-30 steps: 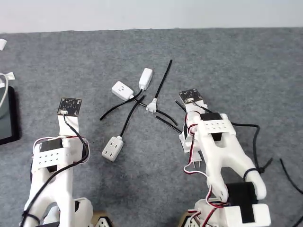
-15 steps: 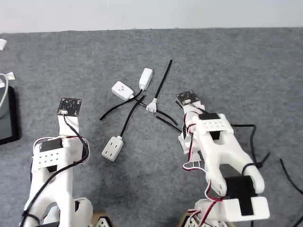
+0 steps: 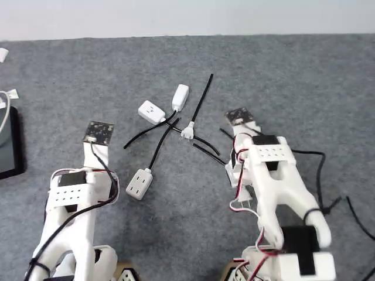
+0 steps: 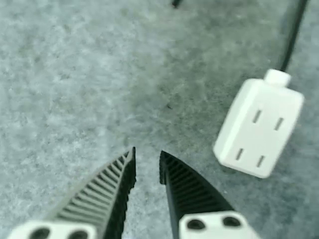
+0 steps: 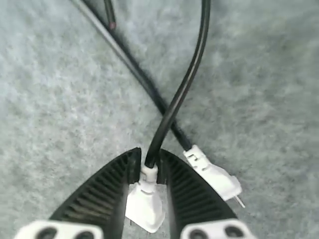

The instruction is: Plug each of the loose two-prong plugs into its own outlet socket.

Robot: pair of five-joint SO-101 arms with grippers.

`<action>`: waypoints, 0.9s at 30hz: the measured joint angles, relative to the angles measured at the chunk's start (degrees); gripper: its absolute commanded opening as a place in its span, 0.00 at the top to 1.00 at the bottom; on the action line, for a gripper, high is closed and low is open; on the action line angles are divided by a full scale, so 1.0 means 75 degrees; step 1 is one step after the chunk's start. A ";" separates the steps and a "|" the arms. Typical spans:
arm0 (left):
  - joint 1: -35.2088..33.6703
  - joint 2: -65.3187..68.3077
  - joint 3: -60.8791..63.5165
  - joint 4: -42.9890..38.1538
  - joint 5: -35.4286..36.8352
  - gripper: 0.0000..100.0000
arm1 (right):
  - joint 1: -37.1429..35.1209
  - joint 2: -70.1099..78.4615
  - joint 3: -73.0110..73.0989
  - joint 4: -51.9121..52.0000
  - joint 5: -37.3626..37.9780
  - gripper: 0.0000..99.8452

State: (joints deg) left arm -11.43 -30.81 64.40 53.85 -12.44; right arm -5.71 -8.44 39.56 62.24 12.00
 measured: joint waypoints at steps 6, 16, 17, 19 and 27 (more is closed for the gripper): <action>0.0668 0.0000 -0.0035 0.0000 0.0000 0.97 | 0.0023 -0.0879 0.1301 -0.1090 -0.0305 0.99; 0.2051 0.0000 -0.0516 0.0000 0.0000 0.84 | 0.0000 -0.0938 0.1489 -0.1266 -0.0305 0.99; 0.2168 0.0000 -0.0539 0.0000 0.0000 0.84 | 0.0000 -0.0938 0.1489 -0.1278 -0.0305 0.99; 0.2379 0.0000 -0.0551 0.0000 0.0000 0.84 | 0.0000 -0.0938 0.1489 -0.1289 -0.0305 0.99; 0.2368 0.0023 -0.0551 0.0129 -0.0094 0.84 | 0.0000 -0.0938 0.1489 -0.1289 -0.0305 0.99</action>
State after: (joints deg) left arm 6.33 -30.64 60.26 54.81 -13.14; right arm -5.71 -15.47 50.73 52.57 9.71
